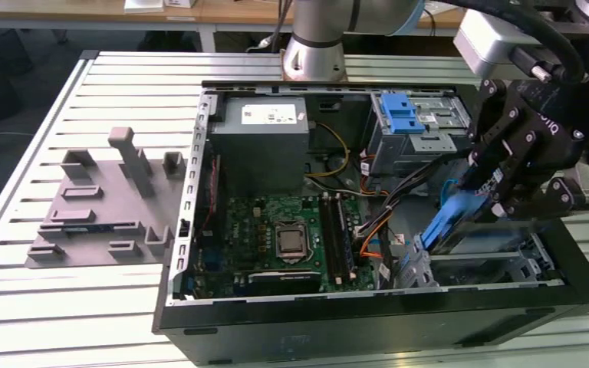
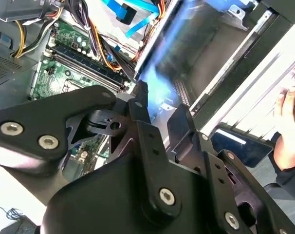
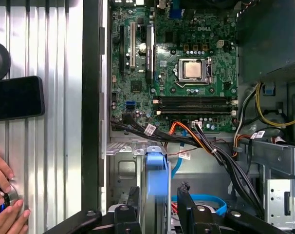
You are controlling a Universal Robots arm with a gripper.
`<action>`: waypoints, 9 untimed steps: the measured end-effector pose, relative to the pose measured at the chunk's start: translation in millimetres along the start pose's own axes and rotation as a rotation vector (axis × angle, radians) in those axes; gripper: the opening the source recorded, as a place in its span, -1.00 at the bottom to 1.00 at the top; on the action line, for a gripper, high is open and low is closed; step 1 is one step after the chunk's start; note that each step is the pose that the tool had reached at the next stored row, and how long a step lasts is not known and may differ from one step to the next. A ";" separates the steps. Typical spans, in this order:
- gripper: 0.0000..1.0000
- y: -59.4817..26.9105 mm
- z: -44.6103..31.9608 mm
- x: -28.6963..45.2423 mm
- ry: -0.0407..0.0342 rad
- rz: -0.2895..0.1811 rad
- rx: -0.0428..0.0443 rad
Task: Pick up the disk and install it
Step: 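Insert the disk into the insertion slot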
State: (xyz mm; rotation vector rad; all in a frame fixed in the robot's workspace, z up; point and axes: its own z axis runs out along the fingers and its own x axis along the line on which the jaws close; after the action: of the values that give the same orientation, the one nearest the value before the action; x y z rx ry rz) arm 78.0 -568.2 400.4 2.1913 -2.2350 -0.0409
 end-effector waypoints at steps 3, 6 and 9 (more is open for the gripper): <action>-0.12 -0.1 1.9 0.0 -0.0002 0.000 0.0000; -0.15 -0.1 3.8 0.1 -0.0002 0.000 0.0000; -0.40 -0.1 5.9 0.1 -0.0003 0.000 0.0000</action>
State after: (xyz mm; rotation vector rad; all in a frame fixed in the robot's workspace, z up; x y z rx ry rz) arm 78.0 -568.2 394.5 2.1914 -2.2352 -0.0413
